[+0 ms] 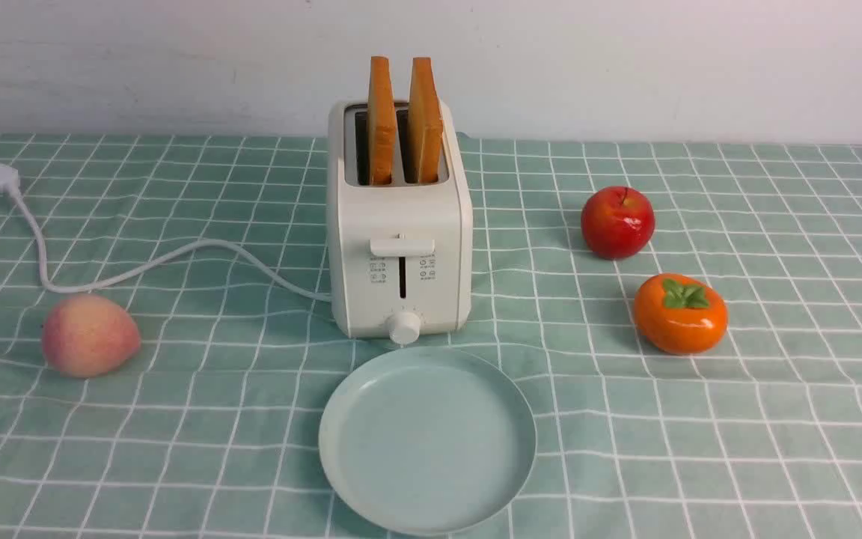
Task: Take toasted bread from bread machine on blue coffee table place on plate.
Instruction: 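Grasp the toast slice in the toaster and pull it up out of the slot with the right gripper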
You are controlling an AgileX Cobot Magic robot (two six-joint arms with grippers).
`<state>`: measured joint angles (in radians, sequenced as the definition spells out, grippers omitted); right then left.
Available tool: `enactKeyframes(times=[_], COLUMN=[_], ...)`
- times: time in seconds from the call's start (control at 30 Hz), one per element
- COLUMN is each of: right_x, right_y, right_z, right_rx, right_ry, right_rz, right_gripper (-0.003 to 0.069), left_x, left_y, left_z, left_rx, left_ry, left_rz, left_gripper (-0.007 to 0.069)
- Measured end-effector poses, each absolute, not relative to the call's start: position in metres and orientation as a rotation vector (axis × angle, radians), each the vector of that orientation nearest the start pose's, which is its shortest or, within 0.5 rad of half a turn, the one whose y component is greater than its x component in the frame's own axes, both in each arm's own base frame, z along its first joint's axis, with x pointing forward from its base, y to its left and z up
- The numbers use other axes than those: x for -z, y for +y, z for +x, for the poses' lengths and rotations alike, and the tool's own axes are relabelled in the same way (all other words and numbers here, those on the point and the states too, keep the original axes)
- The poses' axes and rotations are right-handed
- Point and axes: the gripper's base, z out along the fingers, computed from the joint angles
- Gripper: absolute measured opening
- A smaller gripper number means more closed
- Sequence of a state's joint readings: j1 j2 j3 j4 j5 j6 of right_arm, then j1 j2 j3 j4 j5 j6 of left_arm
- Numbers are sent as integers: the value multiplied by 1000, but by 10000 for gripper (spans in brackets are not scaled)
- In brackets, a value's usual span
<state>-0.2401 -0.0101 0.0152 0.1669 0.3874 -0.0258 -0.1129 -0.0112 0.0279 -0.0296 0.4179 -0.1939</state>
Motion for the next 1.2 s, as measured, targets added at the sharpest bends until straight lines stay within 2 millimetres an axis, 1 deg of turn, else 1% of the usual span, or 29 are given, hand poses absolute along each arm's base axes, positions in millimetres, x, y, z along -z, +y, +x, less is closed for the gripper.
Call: enactKeyframes(times=[0.37,0.43,0.6,0.63,0.67,0.73,0.97,1.03,1.2], right_x=[-174,-175,-179,-180,-184,-188,-190,-190,-190], right_y=[-7,-7,-7,-7,-8,-9,-9,-10,-11], right_z=[52,52,54,54,55,55,56,55,55], right_rx=[20,20,-20,-19,-28,-47,-39,-13,54], right_ry=[1846,1837,1757,1752,1705,1652,1625,1630,1643], right_rz=[300,301,334,334,345,365,362,342,292], right_gripper=[239,239,239,239,239,239,239,239,239], left_x=[-167,-170,-186,-187,-192,-198,-202,-207,-221], left_y=[-7,-7,-7,-7,-7,-7,-6,-6,-4], left_z=[51,52,56,56,56,56,56,56,54], left_rx=[229,232,248,249,254,259,262,299,556], left_ry=[1915,1881,1698,1690,1630,1571,1527,1469,1293], left_rz=[-91,-89,-84,-83,-81,-79,-78,-106,-315], left_gripper=[237,237,237,237,237,237,238,238,238])
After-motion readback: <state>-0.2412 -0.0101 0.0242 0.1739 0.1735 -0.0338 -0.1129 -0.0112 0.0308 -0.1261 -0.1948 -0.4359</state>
